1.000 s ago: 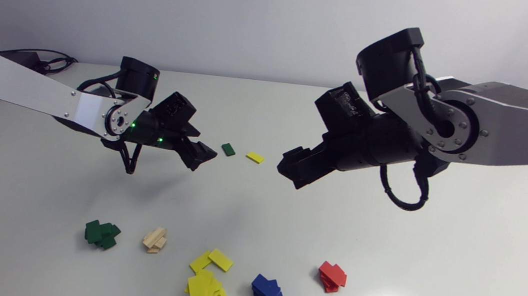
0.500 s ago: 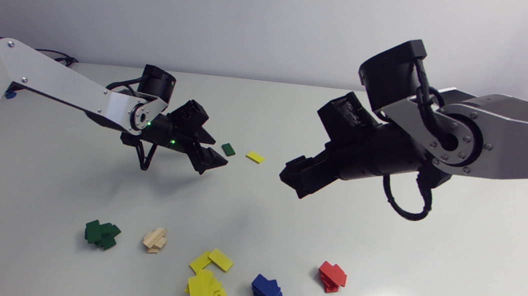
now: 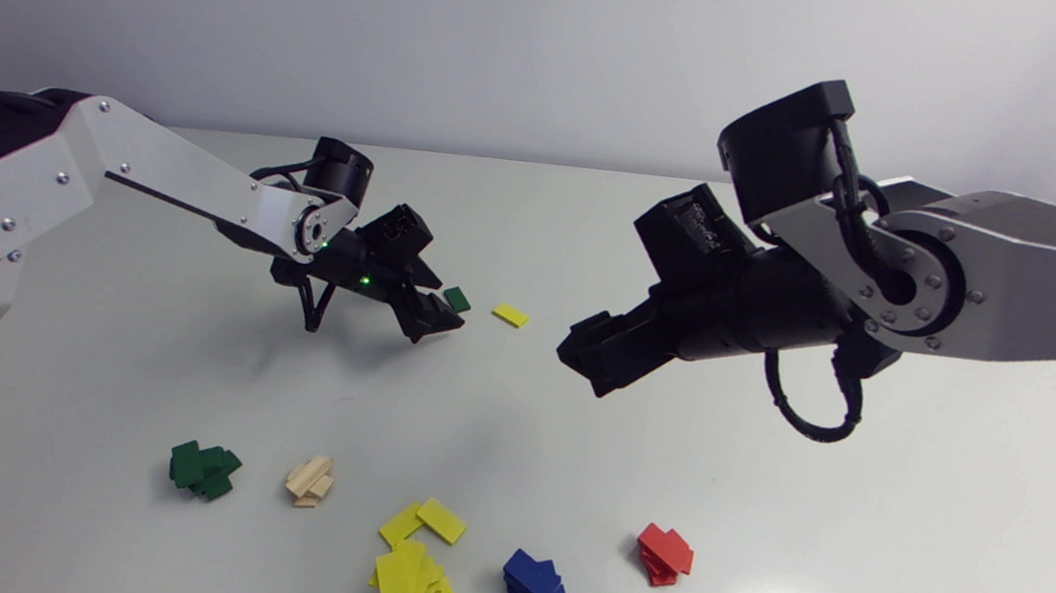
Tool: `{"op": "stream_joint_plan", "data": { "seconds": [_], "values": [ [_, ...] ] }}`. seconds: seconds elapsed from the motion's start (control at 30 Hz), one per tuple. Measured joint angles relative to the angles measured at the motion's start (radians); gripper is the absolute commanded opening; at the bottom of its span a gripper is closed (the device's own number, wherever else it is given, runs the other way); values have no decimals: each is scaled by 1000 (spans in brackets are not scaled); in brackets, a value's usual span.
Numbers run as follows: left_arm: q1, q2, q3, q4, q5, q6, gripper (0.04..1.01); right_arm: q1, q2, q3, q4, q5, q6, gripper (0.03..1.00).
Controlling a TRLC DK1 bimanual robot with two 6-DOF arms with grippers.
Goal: Take domino bricks one by one from the mixed stack on the table and place each onto the existing stack of the same color.
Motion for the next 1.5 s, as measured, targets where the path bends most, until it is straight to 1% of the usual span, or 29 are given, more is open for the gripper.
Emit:
{"op": "stream_joint_plan", "data": {
  "seconds": [0.33, 0.5, 0.53, 0.63, 0.9, 1.1, 1.13, 1.2, 1.23, 1.3, 1.33, 1.37, 1.43, 1.47, 1.5],
  "values": [
    [1, 60, 42, -18, -3, 34, 925, 0, 0, 0, 0, -2, 0, 970],
    [1, 71, 70, -22, -19, 48, 925, 0, 0, 0, 0, -2, 0, 970],
    [1, 73, 76, -23, -21, 49, 921, 0, 0, 0, 0, -2, 0, 970],
    [1, 83, 97, -26, -27, 49, 869, 0, 0, 0, 0, -2, 0, 970],
    [1, 103, 131, -44, -27, 49, 862, 0, 0, 0, 0, -3, 0, 970],
    [1, 116, 150, -47, -27, 48, 631, 0, 0, 0, 2, -11, 0, 970],
    [1, 119, 155, -48, -26, 48, 605, 0, 0, 0, 3, -13, 0, 970],
    [1, 125, 162, -47, -25, 48, 603, 0, 0, 0, 3, -14, 0, 970],
    [0, 127, 165, -48, -25, 48, 584, 0, 0, 0, 3, -14, 0, 970],
    [0, 127, 166, -47, -26, 48, 436, 0, 0, 0, 3, -14, 0, 970],
    [-1, 128, 166, -48, -25, 48, 389, 0, 0, 0, 4, -14, 0, 970],
    [-1, 128, 166, -47, -24, 48, 362, 0, 0, 0, 4, -14, 0, 970],
    [-1, 128, 166, -47, -23, 48, 275, 0, 0, 0, 4, -14, 0, 970],
    [-1, 128, 166, -47, -23, 48, 254, 0, 0, 0, 5, -14, 0, 970],
    [-1, 128, 166, -47, -23, 48, 254, 0, 0, 0, 6, -14, 0, 970]
  ]
}}
